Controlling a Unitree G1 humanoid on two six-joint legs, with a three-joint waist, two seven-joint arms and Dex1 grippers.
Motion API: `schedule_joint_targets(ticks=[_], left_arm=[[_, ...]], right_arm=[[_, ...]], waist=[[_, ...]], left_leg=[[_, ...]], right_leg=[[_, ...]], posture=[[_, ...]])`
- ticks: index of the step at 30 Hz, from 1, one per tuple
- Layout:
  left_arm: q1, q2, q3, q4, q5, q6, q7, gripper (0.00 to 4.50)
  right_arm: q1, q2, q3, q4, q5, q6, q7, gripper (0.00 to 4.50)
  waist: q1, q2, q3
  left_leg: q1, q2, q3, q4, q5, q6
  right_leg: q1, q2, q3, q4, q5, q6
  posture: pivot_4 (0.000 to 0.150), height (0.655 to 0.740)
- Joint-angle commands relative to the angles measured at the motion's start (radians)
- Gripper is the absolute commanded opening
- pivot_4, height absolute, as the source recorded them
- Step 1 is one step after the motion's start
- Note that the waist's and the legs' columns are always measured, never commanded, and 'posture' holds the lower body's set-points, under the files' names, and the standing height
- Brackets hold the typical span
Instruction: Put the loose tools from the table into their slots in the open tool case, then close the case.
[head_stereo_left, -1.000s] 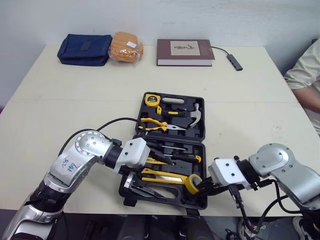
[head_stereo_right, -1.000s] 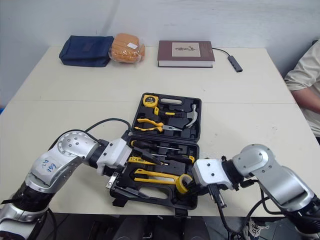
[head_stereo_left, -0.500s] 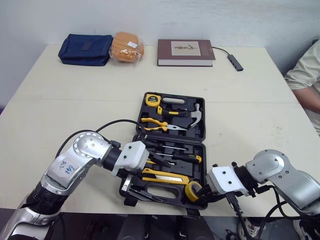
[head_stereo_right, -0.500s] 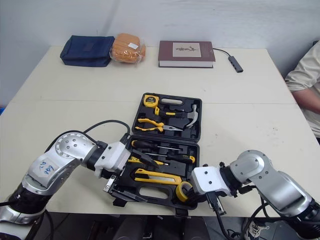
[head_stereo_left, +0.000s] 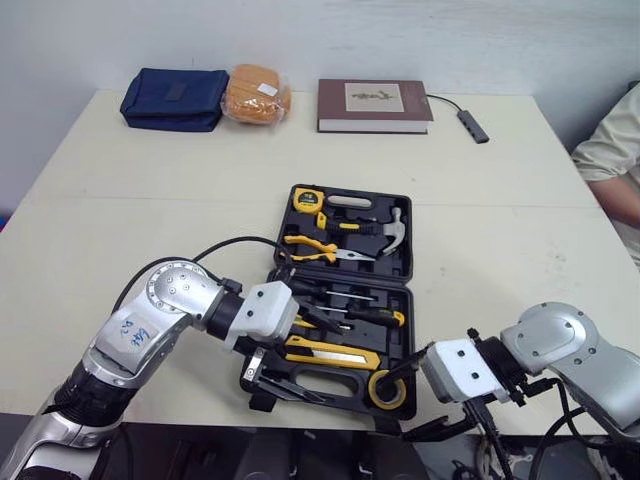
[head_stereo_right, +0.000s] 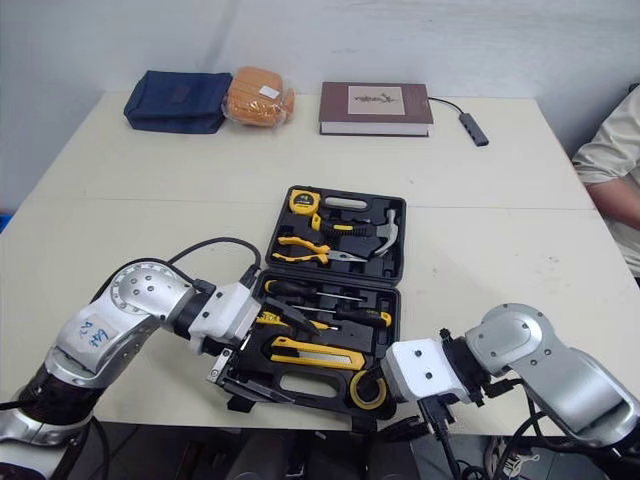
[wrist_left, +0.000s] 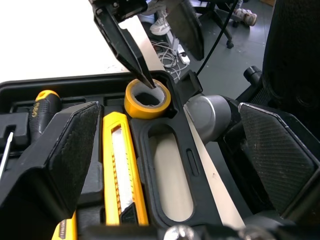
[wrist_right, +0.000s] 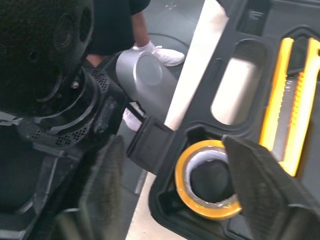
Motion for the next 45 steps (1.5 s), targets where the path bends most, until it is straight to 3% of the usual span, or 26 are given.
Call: schedule_joint_targets(ticks=[1, 3, 5, 7, 17, 25, 33, 39, 45], left_arm=[[-0.007, -0.005, -0.001, -0.001, 0.001, -0.014, -0.01, 4.5], [-0.006, -0.004, -0.002, 0.0, 0.0, -0.015, -0.011, 4.5], [-0.006, -0.004, -0.002, 0.001, 0.0, -0.015, -0.013, 4.5], [-0.009, -0.003, -0.001, 0.004, 0.0, -0.014, -0.016, 4.5], [-0.016, 0.009, 0.007, 0.018, 0.009, -0.023, -0.034, 4.5], [-0.025, 0.017, 0.012, 0.028, 0.016, -0.031, -0.044, 4.5], [-0.033, 0.015, 0.011, 0.04, 0.023, -0.039, -0.048, 4.5], [-0.03, 0.007, 0.013, 0.058, 0.034, -0.054, -0.04, 4.5], [-0.016, 0.014, 0.055, 0.07, 0.033, -0.036, 0.004, 4.5]], right_arm=[[0.032, 0.073, -0.036, 0.049, 0.041, -0.06, -0.038, 2.68], [0.047, 0.112, -0.033, 0.079, 0.034, -0.098, -0.048, 1.92], [0.062, 0.15, -0.019, 0.114, 0.017, -0.143, -0.058, 0.77], [0.076, 0.181, 0.001, 0.151, -0.007, -0.183, -0.068, 0.01], [0.149, 0.212, 0.038, 0.301, -0.093, -0.292, -0.102, 0.01], [0.19, 0.19, 0.033, 0.372, -0.015, -0.171, -0.102, 0.01], [0.214, 0.196, 0.038, 0.413, -0.041, -0.23, -0.118, 0.01], [0.232, 0.15, -0.023, 0.329, -0.017, -0.269, -0.113, 0.01], [0.17, 0.082, -0.168, 0.155, 0.152, -0.112, -0.149, 0.01]], waist=[[0.0, -0.001, 0.0], [0.001, -0.001, 0.0], [0.001, -0.001, 0.0], [0.001, -0.001, 0.0], [0.0, -0.001, 0.0], [0.003, -0.002, -0.001], [0.002, -0.005, -0.003], [0.004, -0.005, -0.003], [0.001, -0.005, -0.002]], left_leg=[[0.0, 0.0, 0.0, 0.0, 0.0, 0.0], [0.0, 0.0, 0.0, 0.0, 0.0, 0.0], [0.0, 0.0, 0.0, 0.0, 0.0, 0.0], [0.001, 0.0, 0.0, 0.0, 0.0, 0.0], [0.001, 0.0, 0.0, 0.001, 0.0, 0.0], [0.017, 0.0, -0.001, -0.004, -0.002, 0.001], [0.017, 0.0, -0.001, -0.005, -0.003, 0.001], [0.017, 0.0, -0.001, -0.005, -0.003, 0.001], [0.016, 0.0, -0.001, -0.005, -0.003, 0.001]], right_leg=[[0.0, 0.0, 0.0, 0.0, 0.0, 0.0], [0.0, 0.0, 0.0, 0.0, 0.0, 0.0], [0.001, 0.0, 0.0, 0.0, 0.0, 0.0], [0.001, 0.0, 0.0, 0.0, 0.0, 0.0], [0.002, 0.0, 0.0, 0.001, 0.0, 0.0], [0.017, 0.0, 0.0, -0.007, 0.0, 0.0], [0.018, -0.001, 0.0, -0.008, 0.0, 0.0], [0.018, -0.002, 0.0, -0.009, 0.0, 0.0], [0.016, -0.002, 0.0, -0.009, 0.0, 0.0]], posture=[[0.15, 0.74], [0.15, 0.74], [0.15, 0.74], [0.15, 0.74], [0.15, 0.74], [0.15, 0.74], [0.15, 0.74], [0.15, 0.74], [0.15, 0.74]])
